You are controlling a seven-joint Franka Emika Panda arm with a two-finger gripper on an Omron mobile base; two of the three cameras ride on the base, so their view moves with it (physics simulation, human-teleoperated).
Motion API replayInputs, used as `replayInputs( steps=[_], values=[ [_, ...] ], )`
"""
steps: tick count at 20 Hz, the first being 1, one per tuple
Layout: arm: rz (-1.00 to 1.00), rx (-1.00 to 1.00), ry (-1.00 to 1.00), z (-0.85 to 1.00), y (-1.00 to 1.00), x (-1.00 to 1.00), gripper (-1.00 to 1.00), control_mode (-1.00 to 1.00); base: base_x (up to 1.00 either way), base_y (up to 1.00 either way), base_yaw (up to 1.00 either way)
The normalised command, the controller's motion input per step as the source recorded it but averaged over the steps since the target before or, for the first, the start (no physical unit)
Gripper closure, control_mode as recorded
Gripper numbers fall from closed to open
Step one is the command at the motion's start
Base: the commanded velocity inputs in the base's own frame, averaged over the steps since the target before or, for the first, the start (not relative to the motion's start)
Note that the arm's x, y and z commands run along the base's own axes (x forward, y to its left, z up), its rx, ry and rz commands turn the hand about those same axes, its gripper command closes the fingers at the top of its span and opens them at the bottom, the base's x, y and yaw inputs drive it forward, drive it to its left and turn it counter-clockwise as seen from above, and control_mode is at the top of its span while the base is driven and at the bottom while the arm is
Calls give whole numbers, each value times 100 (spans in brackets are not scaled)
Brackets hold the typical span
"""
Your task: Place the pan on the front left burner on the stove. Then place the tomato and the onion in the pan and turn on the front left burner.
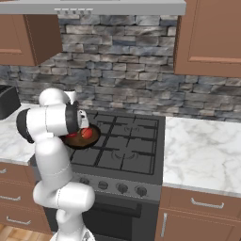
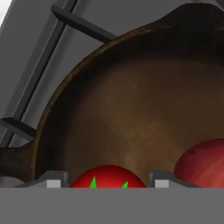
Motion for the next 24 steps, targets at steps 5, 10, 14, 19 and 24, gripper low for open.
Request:
replayInputs(
  steps=[5,10,14,19,24],
  values=[
    [0,0,7,-19,0,10,100,-100,0,0,0],
    [-1,0,5,-13,0,7,-100,-100,0,0,0],
    [-1,-1,3,-2,0,1,-100,-100,0,0,0],
    [0,-2,0,0,0,0,-100,-100,0,0,0],
    [0,-2,0,0,0,-4,-100,-100,0,0,0]
  ],
)
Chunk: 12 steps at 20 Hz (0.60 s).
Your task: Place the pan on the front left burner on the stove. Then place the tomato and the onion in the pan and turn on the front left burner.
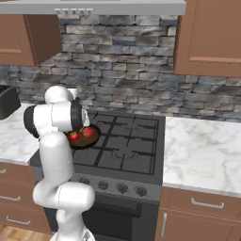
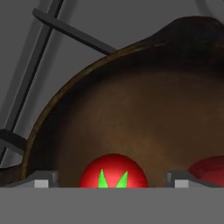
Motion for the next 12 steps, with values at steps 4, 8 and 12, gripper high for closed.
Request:
replayInputs(
  steps=[4,8,12],
  values=[
    [0,0,0,20,0,-22,-100,-100,0,0,0],
    [0,0,0,36,0,-34,-100,-100,0,0,0],
    [-1,0,0,36,0,-25,-100,-100,0,0,0]
  ],
)
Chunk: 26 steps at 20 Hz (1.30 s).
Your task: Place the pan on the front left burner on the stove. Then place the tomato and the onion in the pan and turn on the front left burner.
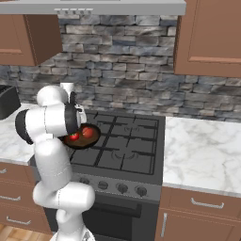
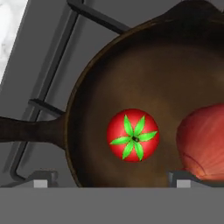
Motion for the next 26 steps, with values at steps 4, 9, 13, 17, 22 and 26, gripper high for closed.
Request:
replayInputs(
  steps=[4,9,13,17,22,26],
  values=[
    [-1,0,0,33,0,-38,-100,-100,0,0,0],
    [-3,0,0,33,0,-46,-100,-100,0,0,0],
    [-6,0,0,35,0,-59,-100,-100,0,0,0],
    [-7,0,0,31,0,-62,-100,-100,0,0,0],
    [-9,0,0,27,0,-67,-100,-100,0,0,0],
    [-11,0,0,22,0,-67,-100,-100,0,0,0]
  ],
)
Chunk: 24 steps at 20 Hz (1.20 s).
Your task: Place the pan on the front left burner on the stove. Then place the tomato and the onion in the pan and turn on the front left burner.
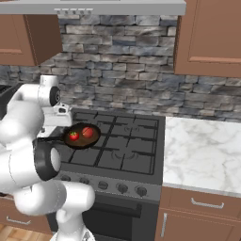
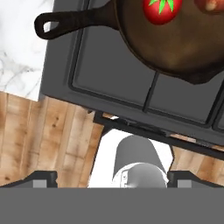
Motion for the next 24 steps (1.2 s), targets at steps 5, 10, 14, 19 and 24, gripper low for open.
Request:
replayInputs(
  steps=[5,10,14,19,24],
  values=[
    [-12,0,0,25,0,-63,-100,-100,0,0,0],
    [-11,0,0,19,6,-66,-100,-100,0,0,0],
    [-11,0,-4,9,18,-63,-100,-100,0,0,0],
    [-10,0,-11,4,35,-54,-100,-100,0,0,0],
    [-9,-2,-16,0,39,-50,-100,-100,0,0,0]
  ],
)
